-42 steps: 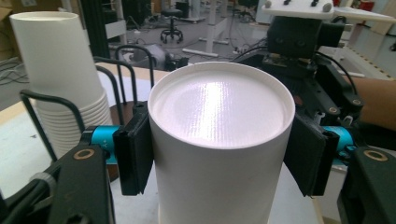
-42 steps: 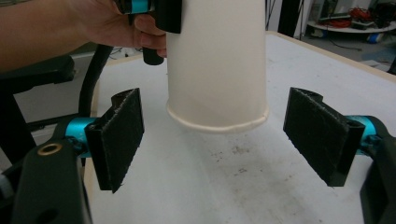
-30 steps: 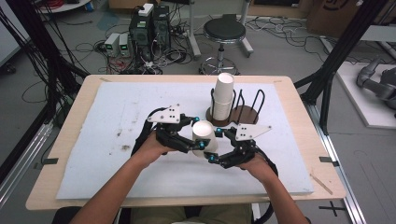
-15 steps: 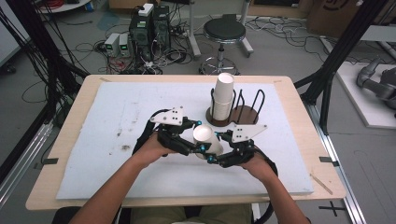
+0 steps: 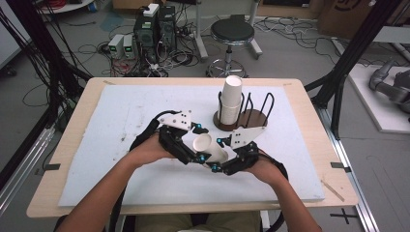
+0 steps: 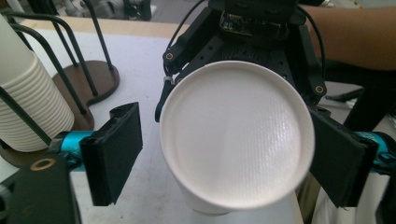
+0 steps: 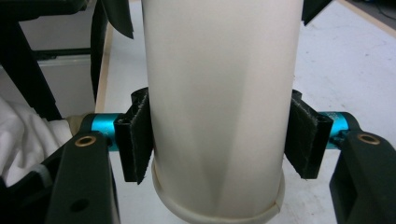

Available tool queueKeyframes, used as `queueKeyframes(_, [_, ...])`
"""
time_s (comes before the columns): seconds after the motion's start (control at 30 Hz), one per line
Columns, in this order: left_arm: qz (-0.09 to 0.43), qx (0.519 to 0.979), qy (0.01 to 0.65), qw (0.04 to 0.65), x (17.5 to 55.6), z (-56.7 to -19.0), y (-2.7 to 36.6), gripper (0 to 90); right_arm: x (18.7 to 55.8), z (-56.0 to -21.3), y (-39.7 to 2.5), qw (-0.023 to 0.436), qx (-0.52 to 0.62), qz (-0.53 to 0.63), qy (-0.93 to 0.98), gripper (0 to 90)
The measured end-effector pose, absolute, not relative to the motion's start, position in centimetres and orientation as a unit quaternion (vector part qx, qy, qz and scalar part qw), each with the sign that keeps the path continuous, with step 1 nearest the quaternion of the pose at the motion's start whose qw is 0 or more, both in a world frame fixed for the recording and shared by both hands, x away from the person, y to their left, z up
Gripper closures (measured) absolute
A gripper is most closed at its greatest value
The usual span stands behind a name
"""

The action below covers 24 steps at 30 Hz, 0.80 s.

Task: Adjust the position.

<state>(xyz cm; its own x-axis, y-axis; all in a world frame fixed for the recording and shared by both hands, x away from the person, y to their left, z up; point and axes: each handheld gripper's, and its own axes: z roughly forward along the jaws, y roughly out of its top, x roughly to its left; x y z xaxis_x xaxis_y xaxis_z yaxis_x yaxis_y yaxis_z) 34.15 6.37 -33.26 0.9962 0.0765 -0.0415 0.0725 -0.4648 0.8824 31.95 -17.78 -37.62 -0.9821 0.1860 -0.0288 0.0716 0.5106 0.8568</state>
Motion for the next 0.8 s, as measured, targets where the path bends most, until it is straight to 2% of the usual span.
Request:
queueKeyframes(0.13, [-0.015,0.864,0.030,0.503,34.2,-33.5,6.1,24.4,31.8,-37.6,-17.6,0.056,0.068,0.486,0.870,35.0])
queueKeyframes(0.27, [-0.024,0.869,0.017,0.494,34.3,-33.9,5.8,34.6,31.9,-37.8,-17.6,0.057,0.067,0.471,0.878,35.5])
queueKeyframes(0.43, [-0.028,0.862,0.013,0.506,34.3,-34.2,6.0,35.4,31.8,-37.8,-17.7,0.054,0.064,0.469,0.879,34.9])
queueKeyframes(0.47, [-0.028,0.858,0.014,0.513,34.3,-34.2,6.2,35.3,31.8,-37.8,-17.7,0.054,0.063,0.474,0.876,33.2])
queueKeyframes(0.57, [-0.029,0.844,0.029,0.535,34.5,-34.5,6.9,35.5,31.8,-37.6,-17.9,0.057,0.077,0.513,0.853,20.2])
queueKeyframes(0.8, [-0.022,0.785,0.062,0.615,35.1,-35.4,9.0,35.9,32.1,-37.3,-19.8,0.043,0.140,0.595,0.790,20.1])
